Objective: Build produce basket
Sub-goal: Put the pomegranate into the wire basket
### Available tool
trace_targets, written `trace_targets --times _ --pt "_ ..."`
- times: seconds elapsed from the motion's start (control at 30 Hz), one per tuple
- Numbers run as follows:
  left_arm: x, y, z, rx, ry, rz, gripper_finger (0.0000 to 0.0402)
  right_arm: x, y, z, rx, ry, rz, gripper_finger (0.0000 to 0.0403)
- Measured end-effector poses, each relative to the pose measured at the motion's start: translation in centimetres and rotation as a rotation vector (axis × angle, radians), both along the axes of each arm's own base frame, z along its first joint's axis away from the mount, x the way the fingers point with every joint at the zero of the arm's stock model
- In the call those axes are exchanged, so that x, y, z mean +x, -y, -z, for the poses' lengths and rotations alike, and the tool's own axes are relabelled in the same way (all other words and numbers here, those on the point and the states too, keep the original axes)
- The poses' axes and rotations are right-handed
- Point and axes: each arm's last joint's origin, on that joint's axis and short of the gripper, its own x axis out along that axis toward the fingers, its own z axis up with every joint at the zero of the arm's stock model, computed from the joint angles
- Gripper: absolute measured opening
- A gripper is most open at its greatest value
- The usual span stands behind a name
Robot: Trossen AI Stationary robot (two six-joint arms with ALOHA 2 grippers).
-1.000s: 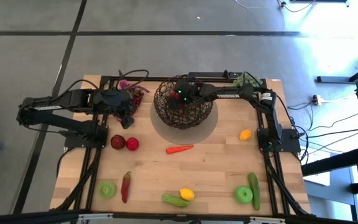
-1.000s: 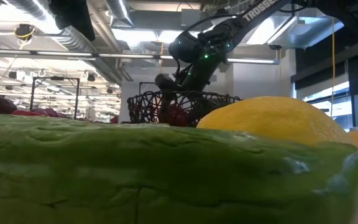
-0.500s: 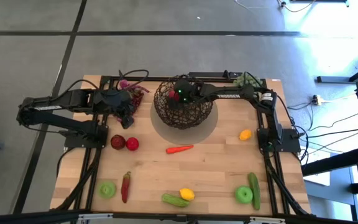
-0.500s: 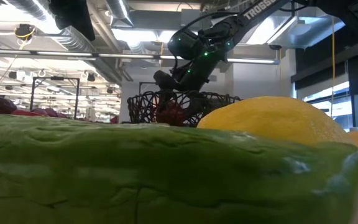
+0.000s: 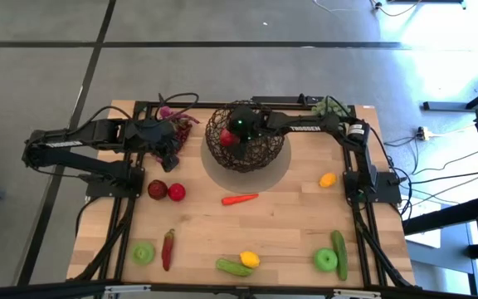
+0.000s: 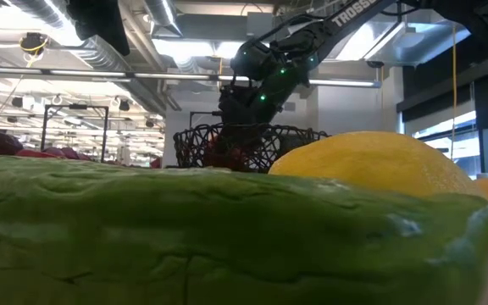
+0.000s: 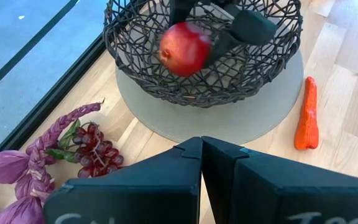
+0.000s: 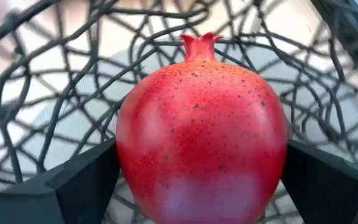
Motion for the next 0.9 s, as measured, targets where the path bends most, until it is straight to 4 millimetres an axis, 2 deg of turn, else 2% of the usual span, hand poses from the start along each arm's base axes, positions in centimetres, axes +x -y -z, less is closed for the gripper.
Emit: trace_targets --times 0.53,0.73,0.9 --pt "0.0 0.0 0.0 0.0 0.0 0.0 0.0 -0.07 0.05 0.05 0.02 -0.002 0.06 0.04" --pt "0.01 0.0 -0.01 0.0 0.001 0.0 0.0 -0.03 -0.07 0.05 0.146 0.032 0.155 0.04" --pt "0.89 -0.24 -0.09 0.05 0.006 0.034 0.0 0.05 -0.35 0.01 0.192 0.042 0.044 0.04"
